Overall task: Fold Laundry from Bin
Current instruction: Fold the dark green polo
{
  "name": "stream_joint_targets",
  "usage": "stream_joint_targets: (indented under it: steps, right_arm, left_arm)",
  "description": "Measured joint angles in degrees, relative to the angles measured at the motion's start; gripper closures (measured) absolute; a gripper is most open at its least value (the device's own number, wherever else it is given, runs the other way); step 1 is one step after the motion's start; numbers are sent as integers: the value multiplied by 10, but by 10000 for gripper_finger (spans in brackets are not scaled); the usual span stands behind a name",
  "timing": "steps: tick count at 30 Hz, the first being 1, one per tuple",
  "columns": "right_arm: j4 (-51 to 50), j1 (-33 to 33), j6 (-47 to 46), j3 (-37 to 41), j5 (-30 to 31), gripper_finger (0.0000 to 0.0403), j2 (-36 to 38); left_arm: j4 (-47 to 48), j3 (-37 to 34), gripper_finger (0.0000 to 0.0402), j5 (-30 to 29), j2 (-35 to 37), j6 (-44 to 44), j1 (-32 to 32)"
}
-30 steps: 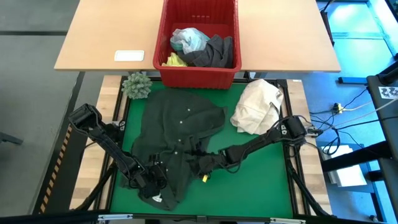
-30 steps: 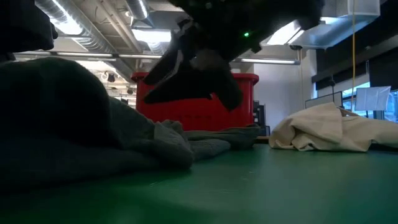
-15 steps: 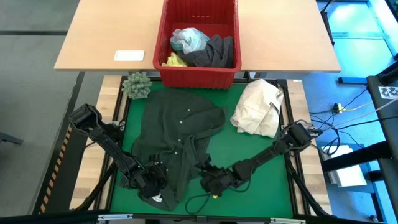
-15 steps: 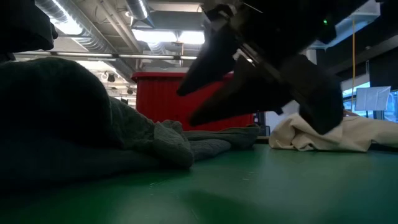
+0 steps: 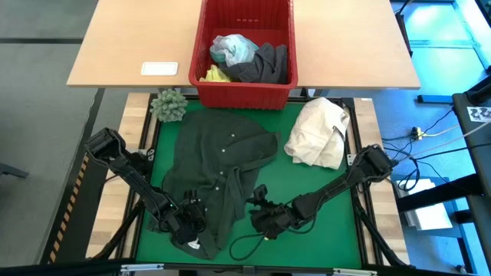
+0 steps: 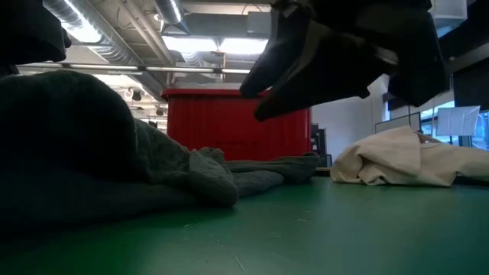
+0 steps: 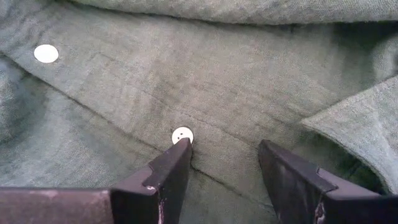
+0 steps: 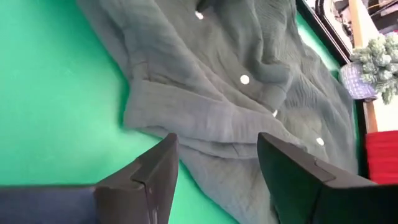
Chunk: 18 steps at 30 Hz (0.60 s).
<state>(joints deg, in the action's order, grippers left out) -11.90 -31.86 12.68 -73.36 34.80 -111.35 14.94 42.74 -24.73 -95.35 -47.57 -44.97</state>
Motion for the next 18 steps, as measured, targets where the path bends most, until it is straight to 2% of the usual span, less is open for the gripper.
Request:
stream_joint_targets:
  steps: [4, 8, 11, 18]
  right_arm:
    - [17, 5, -8, 0, -34, 187, -9]
    - [27, 4, -12, 15, -18, 193, -7]
    - [34, 4, -35, 43, -9, 212, 14]
    - [140, 4, -47, 133, -16, 257, 48]
  left_arm:
    - [-2, 0, 211, -2, 0, 2, 4]
    - [-3, 0, 211, -5, -1, 1, 4]
    - [-3, 0, 211, -6, -1, 2, 4]
    - [-4, 0, 211, -8, -1, 6, 4]
